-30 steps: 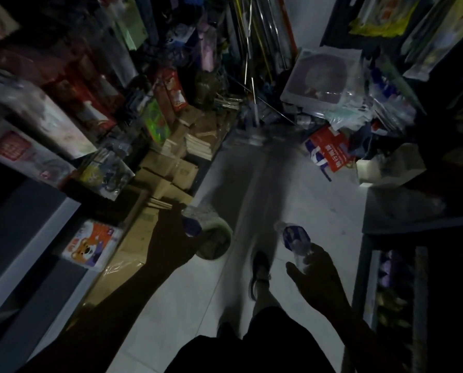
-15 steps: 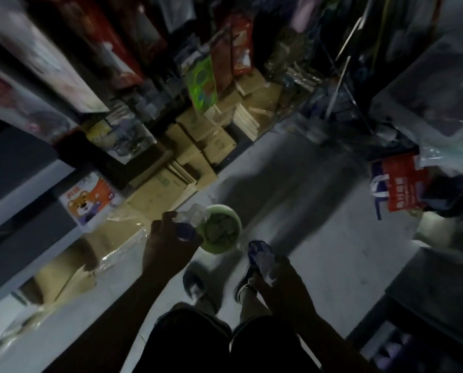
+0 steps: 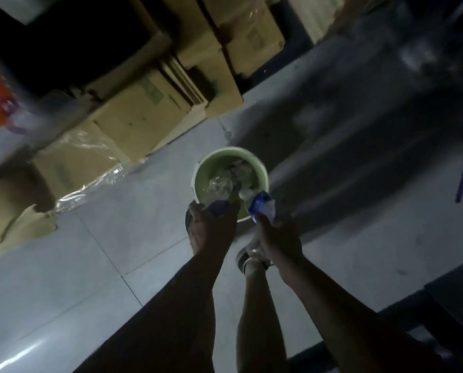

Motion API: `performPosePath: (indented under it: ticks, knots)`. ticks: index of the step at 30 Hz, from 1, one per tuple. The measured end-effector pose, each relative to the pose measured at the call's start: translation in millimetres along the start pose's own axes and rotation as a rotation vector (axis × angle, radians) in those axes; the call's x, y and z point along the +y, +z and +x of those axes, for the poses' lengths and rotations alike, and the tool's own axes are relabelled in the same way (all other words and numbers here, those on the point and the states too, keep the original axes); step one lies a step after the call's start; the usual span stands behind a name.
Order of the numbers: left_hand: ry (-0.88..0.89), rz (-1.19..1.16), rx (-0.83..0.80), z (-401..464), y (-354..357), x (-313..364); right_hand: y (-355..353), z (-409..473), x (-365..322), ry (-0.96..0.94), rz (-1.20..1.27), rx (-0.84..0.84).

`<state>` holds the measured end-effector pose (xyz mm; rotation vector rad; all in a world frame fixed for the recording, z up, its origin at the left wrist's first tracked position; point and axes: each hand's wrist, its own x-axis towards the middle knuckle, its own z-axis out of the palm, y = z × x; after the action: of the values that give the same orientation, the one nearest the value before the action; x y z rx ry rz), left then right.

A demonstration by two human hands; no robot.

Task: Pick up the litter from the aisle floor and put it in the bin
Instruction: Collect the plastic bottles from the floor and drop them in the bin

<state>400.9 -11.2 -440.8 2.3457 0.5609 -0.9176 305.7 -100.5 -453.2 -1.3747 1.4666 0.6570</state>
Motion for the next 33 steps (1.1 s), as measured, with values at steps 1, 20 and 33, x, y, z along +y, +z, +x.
performPosePath:
  ticks: [1,20,33]
  knots:
    - [-0.013,0.031,-0.028,17.7,13.6,-5.0,11.2,21.3,-1.2,-0.007,-0.004,0.007]
    - [0.253,0.620,-0.249,89.1,-4.9,-38.6,41.5,50.4,8.1,-0.287,-0.241,0.009]
    - [0.686,0.754,-0.034,-53.9,-116.8,19.1,-60.7,-96.3,-46.0,-0.718,-0.715,0.070]
